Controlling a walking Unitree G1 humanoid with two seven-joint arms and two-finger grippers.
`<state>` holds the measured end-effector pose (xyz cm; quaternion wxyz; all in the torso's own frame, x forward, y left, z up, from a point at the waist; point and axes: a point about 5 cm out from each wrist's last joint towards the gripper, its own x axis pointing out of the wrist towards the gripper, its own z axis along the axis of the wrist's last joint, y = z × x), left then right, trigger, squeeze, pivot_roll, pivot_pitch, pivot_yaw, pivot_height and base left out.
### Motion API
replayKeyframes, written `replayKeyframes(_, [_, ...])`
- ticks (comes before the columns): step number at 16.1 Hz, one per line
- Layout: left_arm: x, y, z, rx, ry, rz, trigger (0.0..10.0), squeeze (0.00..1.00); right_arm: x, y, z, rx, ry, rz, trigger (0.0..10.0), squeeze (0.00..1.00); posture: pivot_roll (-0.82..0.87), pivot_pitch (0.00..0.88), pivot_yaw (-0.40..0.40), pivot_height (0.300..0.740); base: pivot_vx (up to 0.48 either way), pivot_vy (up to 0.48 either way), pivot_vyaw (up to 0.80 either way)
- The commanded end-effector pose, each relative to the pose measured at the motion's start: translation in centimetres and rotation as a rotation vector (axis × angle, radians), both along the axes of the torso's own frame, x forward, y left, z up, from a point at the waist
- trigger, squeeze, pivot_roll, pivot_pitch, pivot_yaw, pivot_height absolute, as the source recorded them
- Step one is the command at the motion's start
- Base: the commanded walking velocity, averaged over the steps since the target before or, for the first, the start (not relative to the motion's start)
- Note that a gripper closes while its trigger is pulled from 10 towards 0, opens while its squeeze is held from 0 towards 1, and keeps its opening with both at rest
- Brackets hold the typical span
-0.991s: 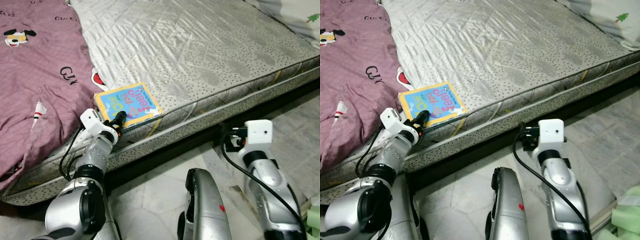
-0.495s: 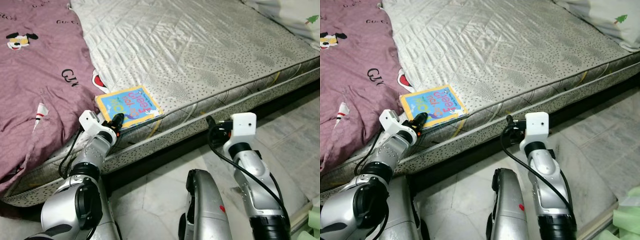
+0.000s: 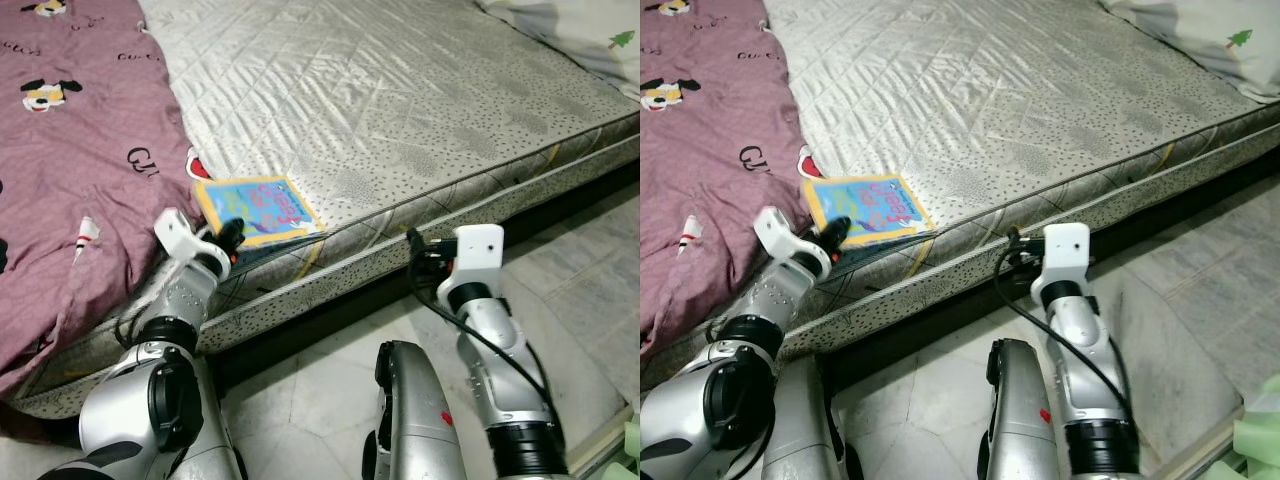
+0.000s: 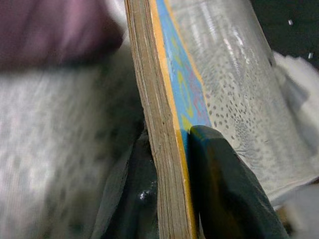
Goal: Clean up the room
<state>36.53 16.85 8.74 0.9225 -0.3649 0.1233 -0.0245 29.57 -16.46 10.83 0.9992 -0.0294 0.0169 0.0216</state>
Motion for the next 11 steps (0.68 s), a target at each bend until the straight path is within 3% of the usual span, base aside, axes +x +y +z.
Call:
replayKeyframes(1, [0.4,1.0,1.2,0.146,-0.054,0.030,0.0,0.00,0.0,0.2,-0.1,0.006,-0.002,-0.005,10.0,0.00,-0.06,0.047,0.007,0.494,0.000,0.000,0.00])
replayKeyframes(2, [0.7,1.2,2.3,0.266,-0.117,0.047,0.0,0.00,0.2,0.7,-0.2,0.014,-0.004,0.005,10.0,0.00,-0.03,0.036,0.003,0.494,0.000,0.000,0.00])
replayKeyframes(4, [0.9,1.3,4.7,0.397,-0.263,0.069,0.0,0.00,0.7,1.1,-0.1,0.022,-0.010,0.018,10.0,0.00,-0.02,0.027,0.004,0.494,0.000,0.000,0.00])
replayKeyframes(7, [0.3,1.6,5.6,0.516,-0.327,0.078,0.0,0.00,1.0,1.1,-0.2,0.035,-0.014,0.007,10.0,0.00,-0.01,0.006,0.015,0.494,0.000,0.000,0.00])
replayKeyframes(8, [-0.6,1.7,5.8,0.591,-0.343,0.078,0.0,0.00,1.1,0.9,-0.4,0.072,-0.006,-0.013,10.0,0.00,0.00,0.000,0.021,0.494,0.000,0.000,0.00])
replayKeyframes(10, [-3.4,1.1,4.4,0.677,-0.322,0.050,0.0,0.00,0.9,1.3,-0.7,0.171,0.013,-0.007,10.0,0.00,0.01,0.000,0.033,0.494,0.000,0.000,0.00])
replayKeyframes(11, [-4.1,0.9,4.0,0.700,-0.326,0.043,0.0,0.00,0.8,1.5,-0.8,0.182,0.015,-0.001,10.0,0.00,0.01,0.000,0.033,0.494,0.000,0.000,0.00])
